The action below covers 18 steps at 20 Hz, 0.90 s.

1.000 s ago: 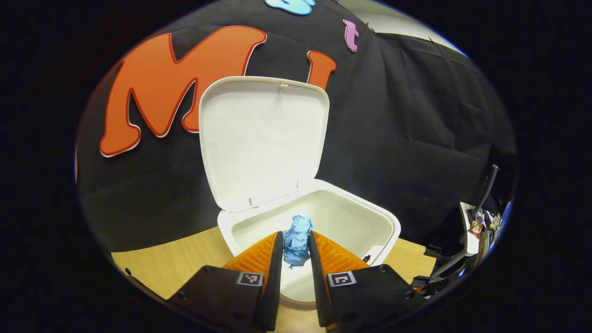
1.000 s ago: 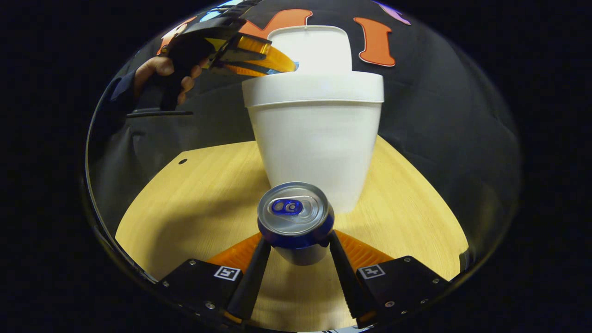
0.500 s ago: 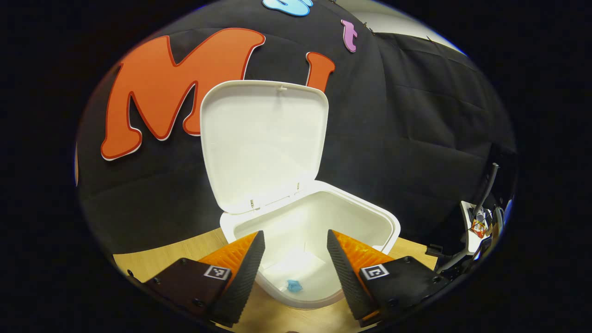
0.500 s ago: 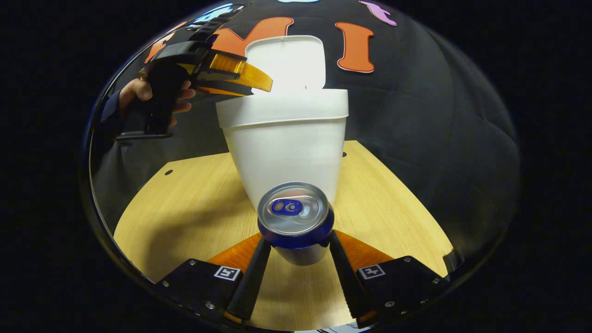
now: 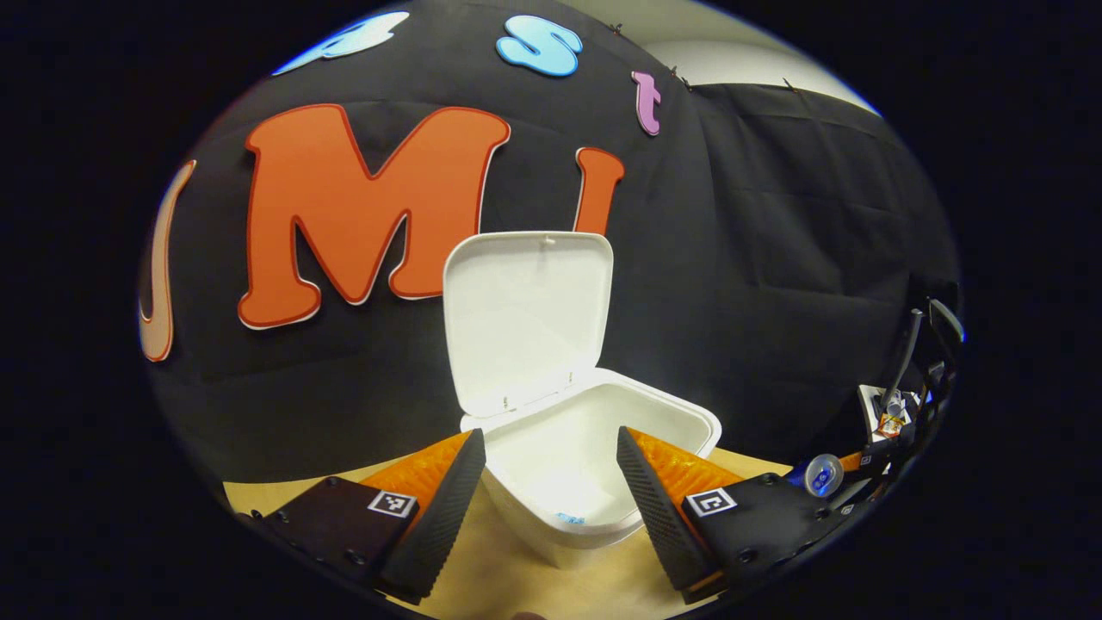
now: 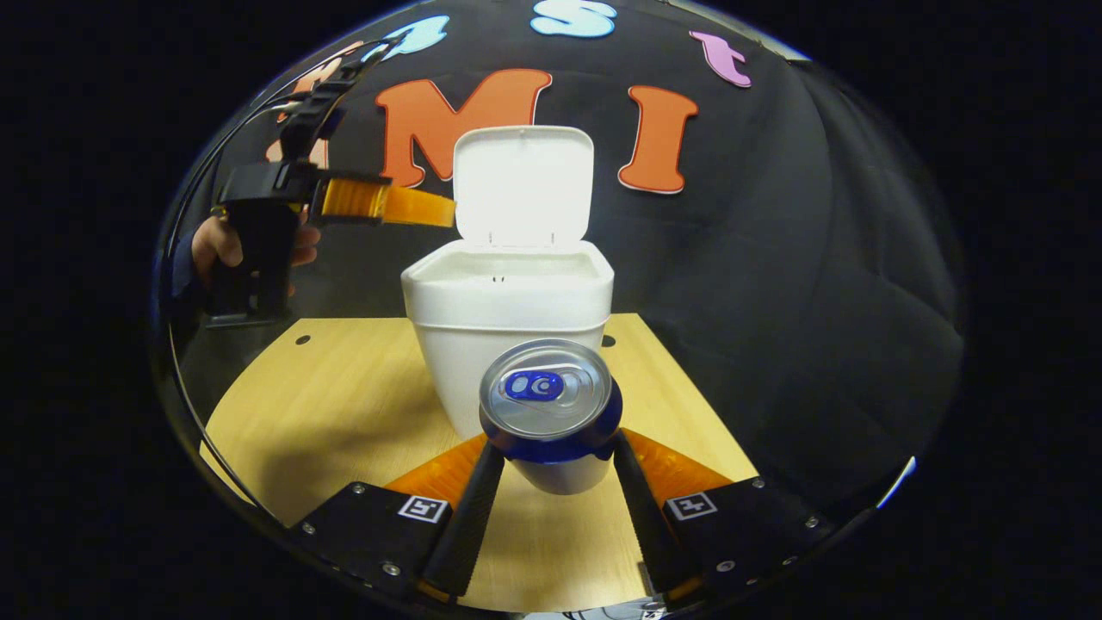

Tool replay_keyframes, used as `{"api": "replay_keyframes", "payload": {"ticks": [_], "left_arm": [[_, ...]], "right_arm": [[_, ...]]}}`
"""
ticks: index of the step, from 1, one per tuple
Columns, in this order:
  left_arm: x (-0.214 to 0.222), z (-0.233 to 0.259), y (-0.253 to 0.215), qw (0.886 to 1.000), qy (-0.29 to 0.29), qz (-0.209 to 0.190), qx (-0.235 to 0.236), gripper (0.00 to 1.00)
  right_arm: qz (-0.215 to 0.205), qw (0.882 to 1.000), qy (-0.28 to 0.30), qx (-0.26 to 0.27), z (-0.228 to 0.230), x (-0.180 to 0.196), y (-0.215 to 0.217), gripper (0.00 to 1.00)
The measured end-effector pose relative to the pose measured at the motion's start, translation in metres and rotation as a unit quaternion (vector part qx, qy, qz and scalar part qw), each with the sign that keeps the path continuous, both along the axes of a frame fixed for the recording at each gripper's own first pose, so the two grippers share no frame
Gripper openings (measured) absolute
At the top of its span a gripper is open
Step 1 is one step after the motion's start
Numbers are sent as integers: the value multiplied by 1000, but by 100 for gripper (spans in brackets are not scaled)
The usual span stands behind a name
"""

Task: Press the lid of the desktop garbage bin to open it, pick up the crumpled paper on the desktop and throw it into the bin, then pick up the pop can on the desktop and drop it into the bin, and finally close the garbage bin lid.

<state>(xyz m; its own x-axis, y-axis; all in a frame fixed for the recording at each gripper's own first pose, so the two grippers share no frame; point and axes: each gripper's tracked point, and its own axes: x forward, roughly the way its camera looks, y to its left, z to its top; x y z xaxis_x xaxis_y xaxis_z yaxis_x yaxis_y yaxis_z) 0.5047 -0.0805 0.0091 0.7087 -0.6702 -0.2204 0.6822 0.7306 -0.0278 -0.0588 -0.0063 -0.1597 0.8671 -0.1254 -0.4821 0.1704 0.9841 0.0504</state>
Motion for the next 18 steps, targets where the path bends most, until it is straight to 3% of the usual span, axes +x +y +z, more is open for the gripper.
{"api": "replay_keyframes", "payload": {"ticks": [4, 13, 18], "left_arm": [[-13, 2, 39, 1000, -8, 28, -10, 98], [-44, -32, 120, 996, -20, 84, 22, 98], [-60, -27, 163, 991, -23, 128, -18, 98]], "right_arm": [[-5, 1000, -13, -4, 26, -3, -11, 77], [28, 999, -40, -18, 80, 16, -5, 77], [53, 996, -67, -29, 113, 39, -3, 77]]}}
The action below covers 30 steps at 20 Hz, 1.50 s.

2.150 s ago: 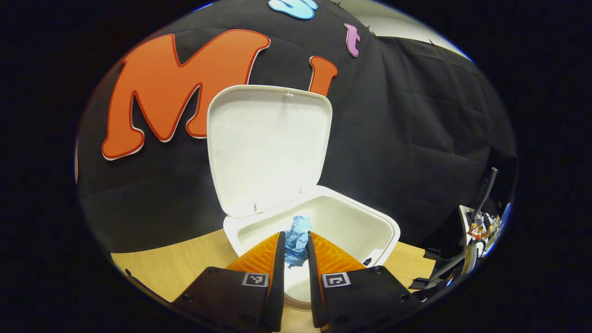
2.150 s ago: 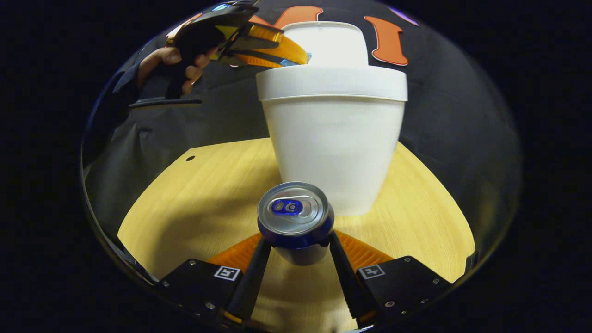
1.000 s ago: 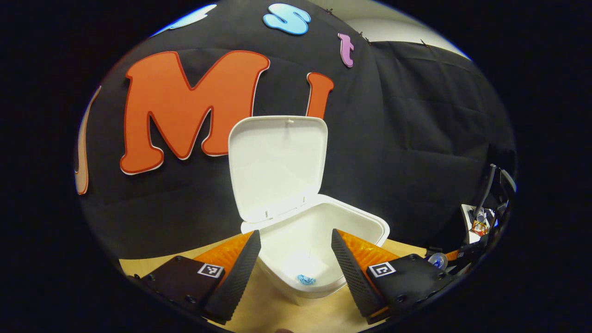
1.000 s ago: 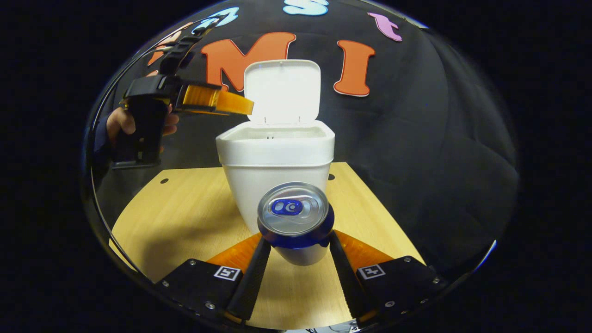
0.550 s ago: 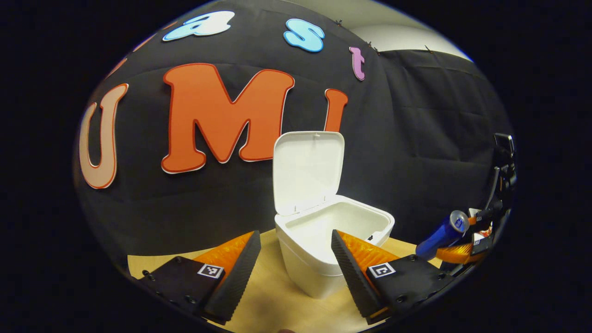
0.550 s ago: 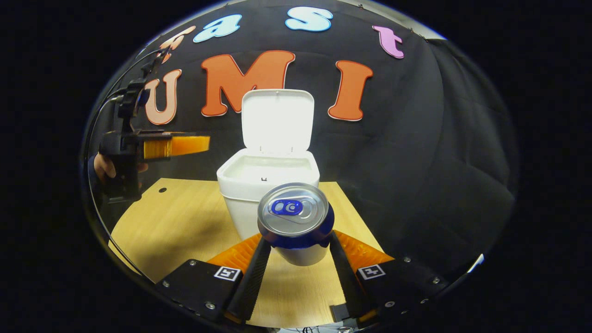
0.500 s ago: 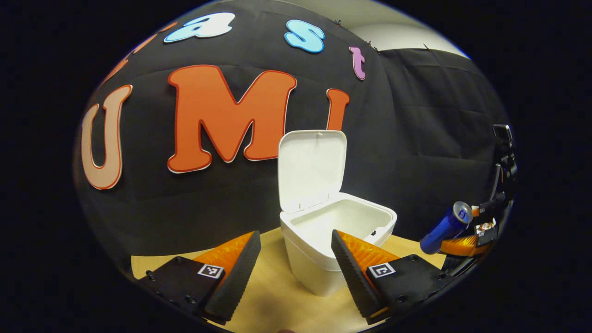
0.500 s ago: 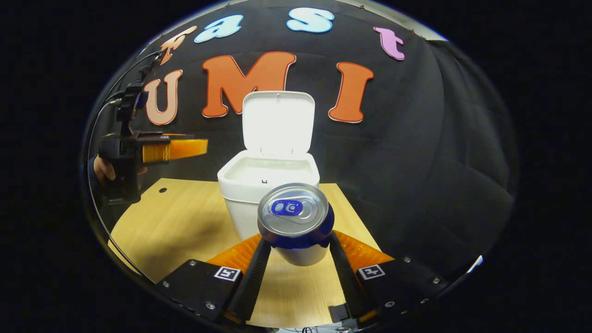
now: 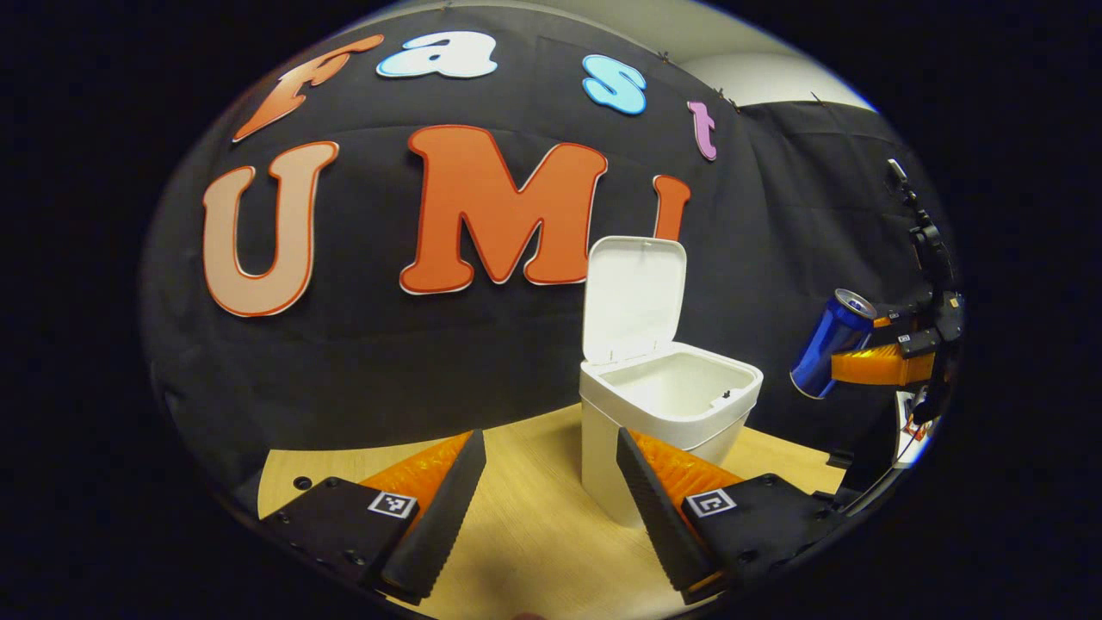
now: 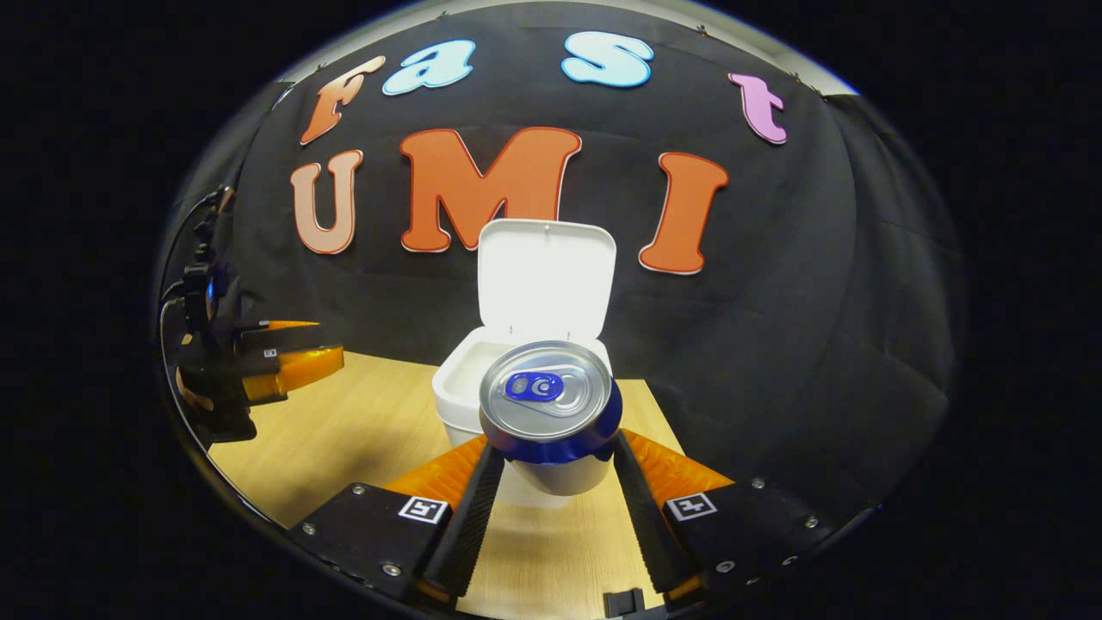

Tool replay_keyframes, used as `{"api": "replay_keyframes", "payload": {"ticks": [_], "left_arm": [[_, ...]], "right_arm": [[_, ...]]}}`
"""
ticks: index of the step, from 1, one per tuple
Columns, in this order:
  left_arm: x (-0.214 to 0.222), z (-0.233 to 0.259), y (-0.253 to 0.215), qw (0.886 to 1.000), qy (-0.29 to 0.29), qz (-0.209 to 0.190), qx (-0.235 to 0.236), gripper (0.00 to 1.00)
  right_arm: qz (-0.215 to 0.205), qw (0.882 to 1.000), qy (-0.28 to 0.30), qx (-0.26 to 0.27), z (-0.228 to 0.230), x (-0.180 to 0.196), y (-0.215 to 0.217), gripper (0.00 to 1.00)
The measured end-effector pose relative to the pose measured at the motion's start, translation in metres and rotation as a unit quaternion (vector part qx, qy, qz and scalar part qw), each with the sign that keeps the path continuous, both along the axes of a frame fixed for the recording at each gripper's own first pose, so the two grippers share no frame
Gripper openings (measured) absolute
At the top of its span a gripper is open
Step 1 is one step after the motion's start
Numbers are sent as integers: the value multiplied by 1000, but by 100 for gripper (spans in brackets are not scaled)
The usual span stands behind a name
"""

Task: Press the lid of the desktop garbage bin to open it, pick up the crumpled paper on the desktop and throw it into the bin, then pick up the pop can on the desktop and drop it into the bin, and finally close the garbage bin lid.

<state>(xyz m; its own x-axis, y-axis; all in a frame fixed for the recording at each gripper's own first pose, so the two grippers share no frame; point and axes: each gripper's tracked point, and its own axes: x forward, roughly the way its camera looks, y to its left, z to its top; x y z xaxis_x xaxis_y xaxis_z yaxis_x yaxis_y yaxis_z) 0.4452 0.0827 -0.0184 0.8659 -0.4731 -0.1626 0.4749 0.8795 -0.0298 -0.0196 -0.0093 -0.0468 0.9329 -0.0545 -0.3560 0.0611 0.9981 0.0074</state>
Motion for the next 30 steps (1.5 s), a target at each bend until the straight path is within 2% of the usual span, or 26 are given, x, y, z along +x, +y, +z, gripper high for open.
{"api": "replay_keyframes", "payload": {"ticks": [6, 16, 24, 30], "left_arm": [[-10, 1, 45, 998, -5, 63, -1, 98], [-30, -3, 104, 988, 2, 156, -9, 98], [-52, -16, 142, 974, 22, 225, -1, 98], [-65, -23, 147, 970, 30, 243, 7, 98]], "right_arm": [[35, 999, -25, -28, 22, 36, -1, 77], [79, 995, -53, -23, 37, 101, 5, 77], [105, 993, -49, -4, 16, 139, 18, 77], [101, 994, -40, -9, -7, 154, 19, 77]]}}
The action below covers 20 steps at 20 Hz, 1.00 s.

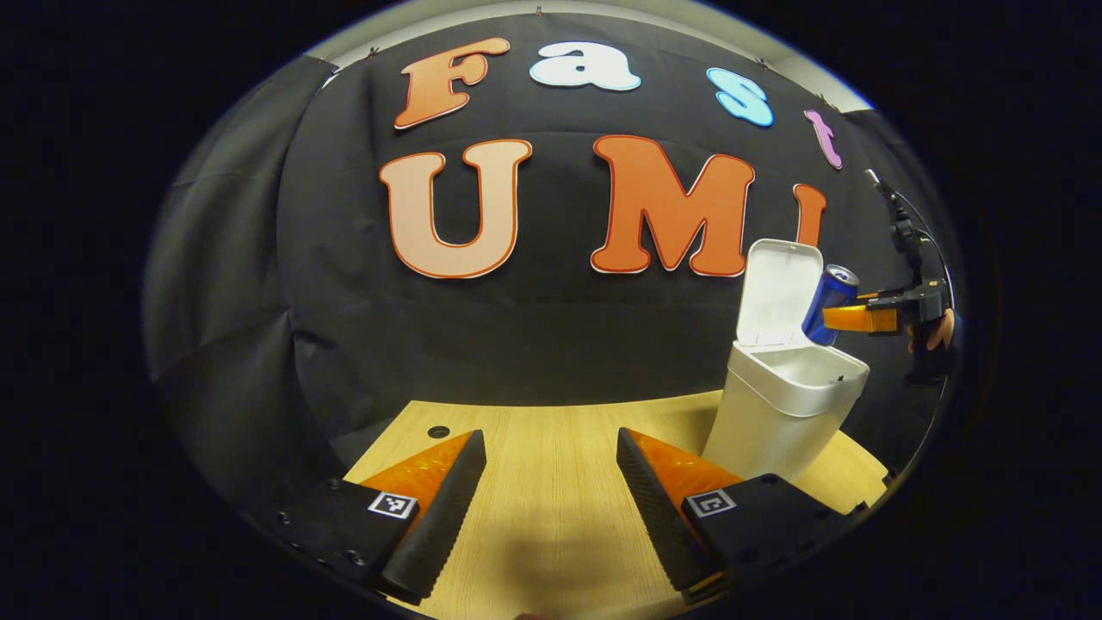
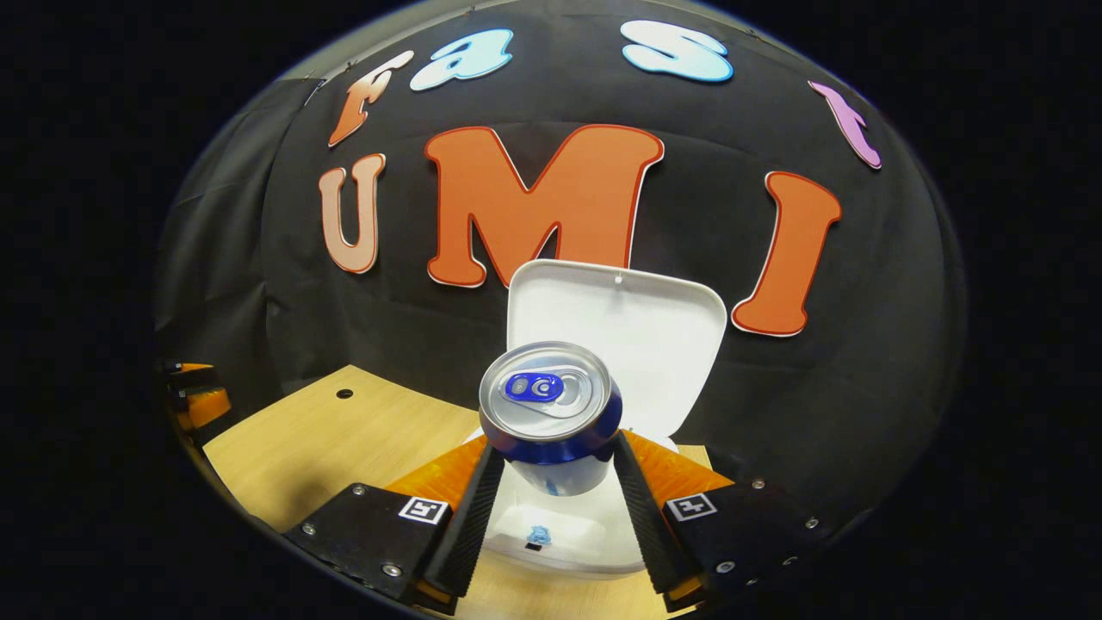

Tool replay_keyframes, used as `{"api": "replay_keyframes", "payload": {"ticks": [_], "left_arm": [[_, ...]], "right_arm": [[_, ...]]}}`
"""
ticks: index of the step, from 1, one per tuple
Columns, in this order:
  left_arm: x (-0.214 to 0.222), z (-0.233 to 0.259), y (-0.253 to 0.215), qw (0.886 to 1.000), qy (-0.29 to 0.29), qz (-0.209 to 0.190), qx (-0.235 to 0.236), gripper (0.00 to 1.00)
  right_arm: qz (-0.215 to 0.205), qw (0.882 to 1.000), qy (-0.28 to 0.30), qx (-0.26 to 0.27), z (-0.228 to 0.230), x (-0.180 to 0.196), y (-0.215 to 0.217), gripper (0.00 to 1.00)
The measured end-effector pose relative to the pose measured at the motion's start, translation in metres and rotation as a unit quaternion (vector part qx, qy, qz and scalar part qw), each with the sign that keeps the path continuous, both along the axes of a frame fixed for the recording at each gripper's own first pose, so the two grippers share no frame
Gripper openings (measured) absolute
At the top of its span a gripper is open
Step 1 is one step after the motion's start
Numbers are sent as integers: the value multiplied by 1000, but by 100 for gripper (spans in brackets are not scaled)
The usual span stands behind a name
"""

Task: Press the lid of the desktop garbage bin to open it, pick up the crumpled paper on the desktop and throw it into the bin, then pick up the pop can on the desktop and drop it into the bin, and finally close the garbage bin lid.

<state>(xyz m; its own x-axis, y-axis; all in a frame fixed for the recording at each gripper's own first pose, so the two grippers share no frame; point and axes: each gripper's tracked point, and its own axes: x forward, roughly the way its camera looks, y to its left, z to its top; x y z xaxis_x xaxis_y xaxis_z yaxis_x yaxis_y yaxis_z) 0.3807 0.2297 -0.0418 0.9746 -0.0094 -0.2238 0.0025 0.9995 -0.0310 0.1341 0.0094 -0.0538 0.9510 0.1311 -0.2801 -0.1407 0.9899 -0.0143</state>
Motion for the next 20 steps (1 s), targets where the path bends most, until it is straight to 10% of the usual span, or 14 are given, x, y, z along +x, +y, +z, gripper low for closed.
{"api": "replay_keyframes", "payload": {"ticks": [20], "left_arm": [[4, -11, -10, 1000, 17, -6, -2, 98]], "right_arm": [[-22, 999, 26, 9, -37, 9, -3, 80]]}}
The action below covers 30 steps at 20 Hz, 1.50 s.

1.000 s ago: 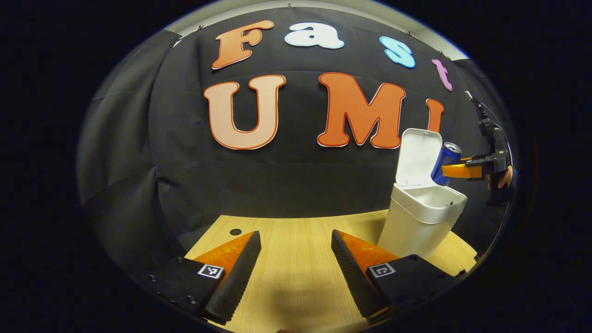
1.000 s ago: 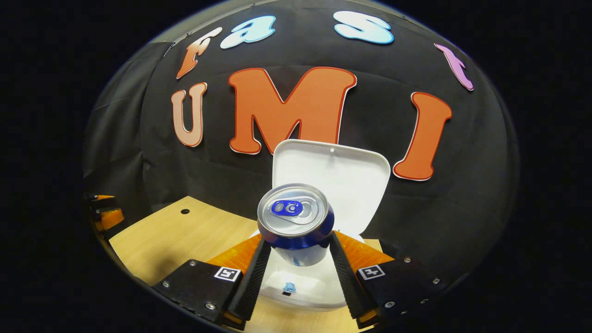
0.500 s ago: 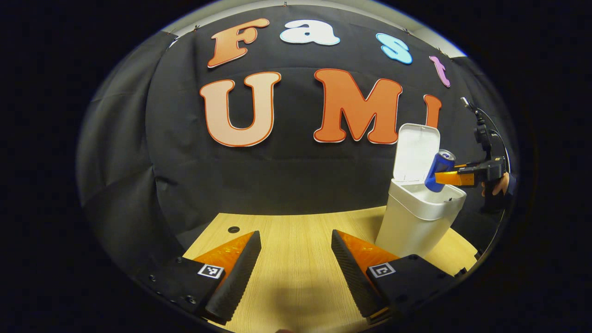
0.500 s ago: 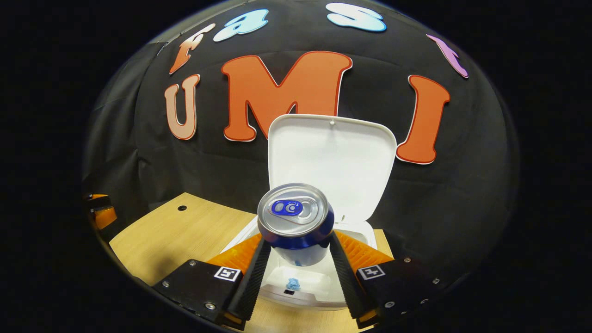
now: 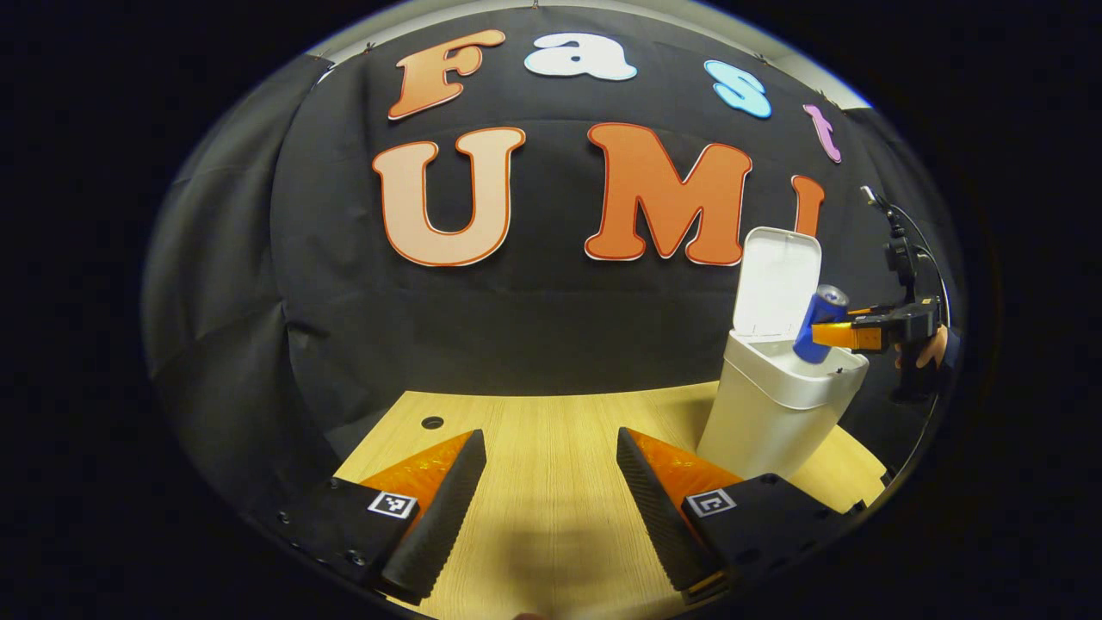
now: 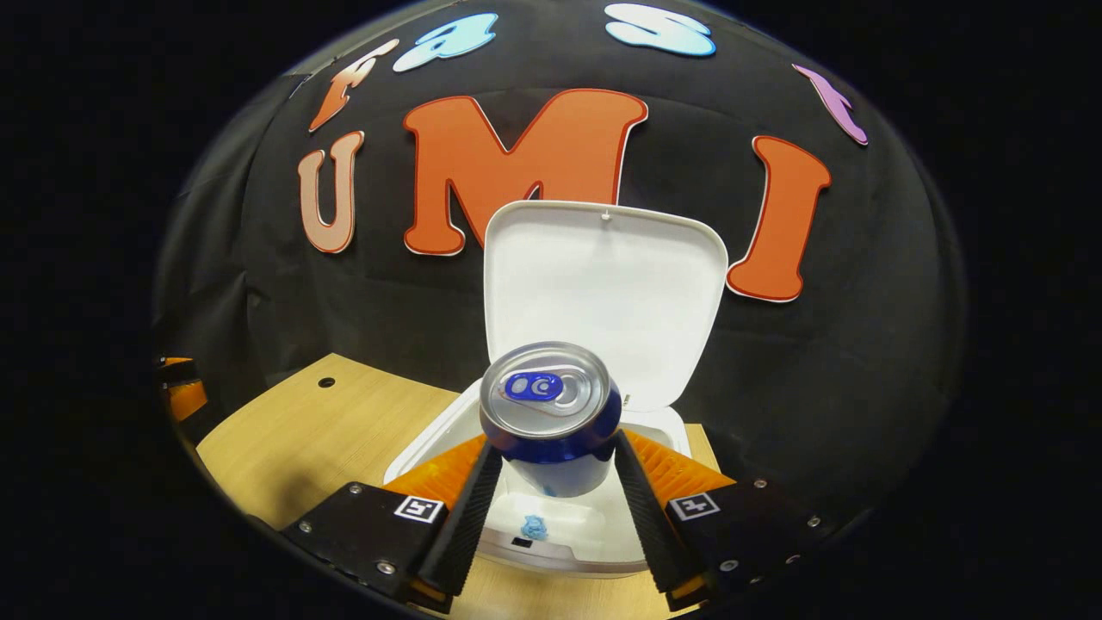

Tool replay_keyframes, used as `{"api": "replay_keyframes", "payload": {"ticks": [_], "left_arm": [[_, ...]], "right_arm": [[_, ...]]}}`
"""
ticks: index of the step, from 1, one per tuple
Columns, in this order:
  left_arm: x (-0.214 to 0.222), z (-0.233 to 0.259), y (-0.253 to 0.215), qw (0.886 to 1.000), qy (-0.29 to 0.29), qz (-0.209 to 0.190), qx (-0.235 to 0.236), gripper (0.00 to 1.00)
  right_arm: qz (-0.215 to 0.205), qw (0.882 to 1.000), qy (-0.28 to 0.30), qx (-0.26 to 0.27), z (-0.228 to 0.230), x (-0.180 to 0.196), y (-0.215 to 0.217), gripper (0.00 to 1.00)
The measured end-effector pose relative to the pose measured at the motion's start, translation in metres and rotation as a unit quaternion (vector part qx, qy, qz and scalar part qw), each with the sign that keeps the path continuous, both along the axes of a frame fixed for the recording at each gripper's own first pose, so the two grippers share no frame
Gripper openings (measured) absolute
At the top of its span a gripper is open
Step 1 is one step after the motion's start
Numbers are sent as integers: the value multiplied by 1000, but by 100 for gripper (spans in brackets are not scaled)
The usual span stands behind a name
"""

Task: Press the lid of the desktop garbage bin to open it, pick up the crumpled paper on the desktop and throw it into the bin, then pick up the pop can on the desktop and drop it into the bin, and finally close the garbage bin lid.

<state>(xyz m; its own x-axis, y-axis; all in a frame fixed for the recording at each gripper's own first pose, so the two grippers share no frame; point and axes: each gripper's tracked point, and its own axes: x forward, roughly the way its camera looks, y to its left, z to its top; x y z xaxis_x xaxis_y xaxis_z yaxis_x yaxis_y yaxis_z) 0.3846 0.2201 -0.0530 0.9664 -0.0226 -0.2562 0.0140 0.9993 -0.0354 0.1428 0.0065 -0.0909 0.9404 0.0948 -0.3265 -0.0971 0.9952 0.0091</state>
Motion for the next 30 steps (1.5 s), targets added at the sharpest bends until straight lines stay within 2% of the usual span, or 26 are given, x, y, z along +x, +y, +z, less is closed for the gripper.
{"api": "replay_keyframes", "payload": {"ticks": [4, 13, 25, 30], "left_arm": [[1, -1, -1, 1000, 0, -1, -1, 97], [-2, -5, 1, 1000, 3, 2, 4, 97], [2, -19, -10, 1000, 12, -10, -3, 98], [-1, -26, 4, 1000, 22, 2, 4, 98]], "right_arm": [[-3, 1000, -8, -7, 6, 0, -4, 82], [-1, 999, -47, 10, 65, 14, -5, 83], [-6, 994, -106, -28, 160, 50, -18, 85], [-6, 992, -111, -55, 187, 77, -22, 85]]}}
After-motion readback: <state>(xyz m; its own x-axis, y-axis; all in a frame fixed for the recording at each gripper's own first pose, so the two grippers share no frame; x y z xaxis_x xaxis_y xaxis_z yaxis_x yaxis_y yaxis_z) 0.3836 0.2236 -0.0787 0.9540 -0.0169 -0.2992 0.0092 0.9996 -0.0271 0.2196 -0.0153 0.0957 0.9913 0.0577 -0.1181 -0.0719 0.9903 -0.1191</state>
